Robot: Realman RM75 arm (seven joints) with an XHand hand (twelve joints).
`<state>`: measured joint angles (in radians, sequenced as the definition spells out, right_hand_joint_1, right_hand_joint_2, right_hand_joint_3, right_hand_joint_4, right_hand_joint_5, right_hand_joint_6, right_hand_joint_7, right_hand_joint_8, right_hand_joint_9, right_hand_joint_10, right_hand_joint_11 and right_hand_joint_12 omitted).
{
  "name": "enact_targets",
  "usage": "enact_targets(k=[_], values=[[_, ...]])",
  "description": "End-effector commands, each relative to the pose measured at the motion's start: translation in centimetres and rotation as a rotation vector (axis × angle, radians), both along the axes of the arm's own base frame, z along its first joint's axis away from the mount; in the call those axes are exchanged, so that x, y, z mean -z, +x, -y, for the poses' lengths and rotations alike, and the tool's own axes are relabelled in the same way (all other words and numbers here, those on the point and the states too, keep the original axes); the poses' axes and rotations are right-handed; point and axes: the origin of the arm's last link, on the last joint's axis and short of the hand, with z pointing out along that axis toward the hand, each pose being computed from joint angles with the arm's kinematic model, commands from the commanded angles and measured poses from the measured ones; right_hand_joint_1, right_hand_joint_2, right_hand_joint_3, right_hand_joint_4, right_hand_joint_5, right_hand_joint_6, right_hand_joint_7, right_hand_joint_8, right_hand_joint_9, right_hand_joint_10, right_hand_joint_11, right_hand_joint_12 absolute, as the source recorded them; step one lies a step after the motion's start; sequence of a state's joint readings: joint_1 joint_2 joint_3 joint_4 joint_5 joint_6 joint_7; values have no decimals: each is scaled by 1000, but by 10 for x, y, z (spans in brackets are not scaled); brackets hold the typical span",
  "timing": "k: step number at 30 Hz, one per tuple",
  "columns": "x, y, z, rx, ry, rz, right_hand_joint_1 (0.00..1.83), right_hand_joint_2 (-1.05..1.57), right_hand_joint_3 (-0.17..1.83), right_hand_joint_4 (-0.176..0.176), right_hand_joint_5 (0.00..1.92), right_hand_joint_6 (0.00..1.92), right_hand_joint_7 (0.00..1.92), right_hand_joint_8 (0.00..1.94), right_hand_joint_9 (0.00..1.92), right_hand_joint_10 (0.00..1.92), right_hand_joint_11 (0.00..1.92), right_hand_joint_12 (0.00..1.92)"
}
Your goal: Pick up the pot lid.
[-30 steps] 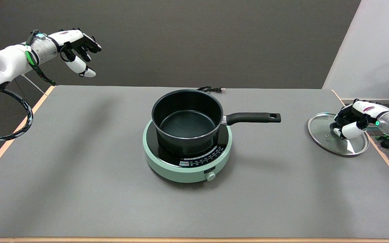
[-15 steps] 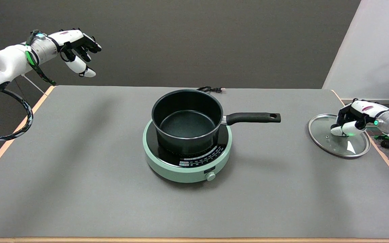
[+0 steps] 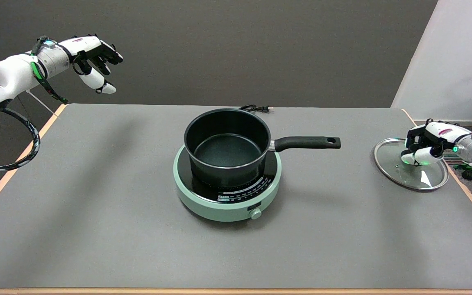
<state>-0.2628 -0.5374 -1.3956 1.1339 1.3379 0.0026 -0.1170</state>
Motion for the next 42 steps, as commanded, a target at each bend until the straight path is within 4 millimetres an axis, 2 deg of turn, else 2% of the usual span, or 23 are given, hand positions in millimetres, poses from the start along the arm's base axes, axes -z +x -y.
enact_targets(k=[1,7,8,12,17,22,42], values=[[0,3,3,-14,0,0,1481,965,518,90,565,1222,753,1384,705,1694,502,1921],[-3,0,0,-4,-10,4,1476,943,553,66,574,1168,765,1383,720,1690,537,1921],[-3,-1,0,-1,-12,6,1333,966,528,83,572,1180,777,1458,748,1684,534,1921],[-3,-2,1,2,-11,8,1339,953,511,75,595,1134,811,1399,767,1632,561,1921],[-2,-1,1,-1,-9,7,1345,857,733,63,575,1175,812,1500,768,1749,597,1921],[-1,-1,2,-2,-6,9,1346,846,773,57,580,1162,805,1531,770,1787,592,1921],[9,30,19,-69,39,21,1345,836,805,54,583,1186,803,1553,771,1828,615,1921]])
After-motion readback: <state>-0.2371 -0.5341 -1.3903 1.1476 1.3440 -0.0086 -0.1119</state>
